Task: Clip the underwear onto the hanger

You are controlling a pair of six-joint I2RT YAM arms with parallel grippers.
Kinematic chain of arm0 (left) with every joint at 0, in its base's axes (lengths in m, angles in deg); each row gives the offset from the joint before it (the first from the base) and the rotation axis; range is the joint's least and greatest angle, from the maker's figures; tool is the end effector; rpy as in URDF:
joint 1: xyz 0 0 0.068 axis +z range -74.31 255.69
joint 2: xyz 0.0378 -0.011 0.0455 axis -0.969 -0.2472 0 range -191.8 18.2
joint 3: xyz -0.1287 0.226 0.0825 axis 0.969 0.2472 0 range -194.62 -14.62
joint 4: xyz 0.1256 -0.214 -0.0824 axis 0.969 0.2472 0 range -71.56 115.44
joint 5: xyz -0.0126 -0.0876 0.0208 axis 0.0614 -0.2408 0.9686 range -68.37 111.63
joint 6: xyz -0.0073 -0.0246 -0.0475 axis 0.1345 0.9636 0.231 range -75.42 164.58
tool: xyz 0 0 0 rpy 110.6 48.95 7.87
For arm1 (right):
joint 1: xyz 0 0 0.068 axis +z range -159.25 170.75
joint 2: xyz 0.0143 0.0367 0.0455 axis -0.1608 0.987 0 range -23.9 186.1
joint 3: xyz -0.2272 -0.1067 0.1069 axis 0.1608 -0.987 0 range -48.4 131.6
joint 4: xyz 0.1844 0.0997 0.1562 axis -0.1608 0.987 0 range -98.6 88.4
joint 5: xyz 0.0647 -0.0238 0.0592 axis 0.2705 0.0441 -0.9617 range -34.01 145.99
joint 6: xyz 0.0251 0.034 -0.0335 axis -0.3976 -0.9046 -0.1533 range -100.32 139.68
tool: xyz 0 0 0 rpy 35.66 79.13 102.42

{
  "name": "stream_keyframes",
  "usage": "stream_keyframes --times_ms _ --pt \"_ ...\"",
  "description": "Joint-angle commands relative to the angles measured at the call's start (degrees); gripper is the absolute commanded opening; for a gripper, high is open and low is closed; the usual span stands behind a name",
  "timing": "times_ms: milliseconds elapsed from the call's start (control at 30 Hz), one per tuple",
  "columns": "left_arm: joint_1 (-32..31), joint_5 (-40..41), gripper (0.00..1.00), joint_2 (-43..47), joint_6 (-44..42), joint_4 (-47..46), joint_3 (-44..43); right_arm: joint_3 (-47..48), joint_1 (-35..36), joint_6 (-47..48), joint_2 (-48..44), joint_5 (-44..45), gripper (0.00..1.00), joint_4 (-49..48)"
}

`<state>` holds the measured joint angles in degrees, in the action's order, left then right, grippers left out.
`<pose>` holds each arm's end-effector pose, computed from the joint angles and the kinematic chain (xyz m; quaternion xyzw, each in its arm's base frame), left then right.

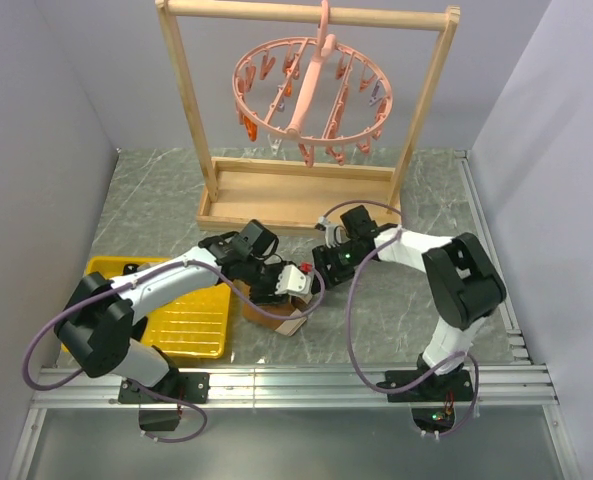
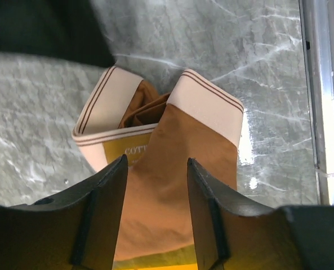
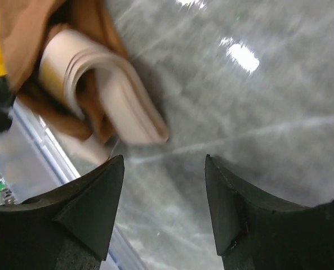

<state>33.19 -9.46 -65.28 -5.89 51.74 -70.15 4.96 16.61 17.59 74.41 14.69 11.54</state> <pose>0.1976 -0.2060 0.2222 0.7227 0.5943 -0.2424 0.2566 0.2743 0.1591 0.1528 -0.2627 0.8785 0.3829 0.1127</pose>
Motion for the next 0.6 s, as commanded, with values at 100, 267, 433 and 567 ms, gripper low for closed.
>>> stream_keyframes --times_ms 100,267,433,567 --pt "-2.6 2.1 0.42 -2.6 -5.8 1.8 -0.9 9.6 2.8 0.2 7.7 3.3 0.66 1.5" --pt "-3.7 3.0 0.1 -1.7 -8.2 7.0 -0.9 12.2 4.4 1.3 10.5 4.5 0.65 3.3" --pt "-4.6 1.7 0.0 7.2 -9.4 12.7 0.3 13.9 6.3 4.0 12.4 4.6 0.59 5.5" --pt "-7.8 2.6 0.0 12.2 -10.9 17.8 4.8 14.7 7.7 6.3 13.2 3.6 0.57 7.1"
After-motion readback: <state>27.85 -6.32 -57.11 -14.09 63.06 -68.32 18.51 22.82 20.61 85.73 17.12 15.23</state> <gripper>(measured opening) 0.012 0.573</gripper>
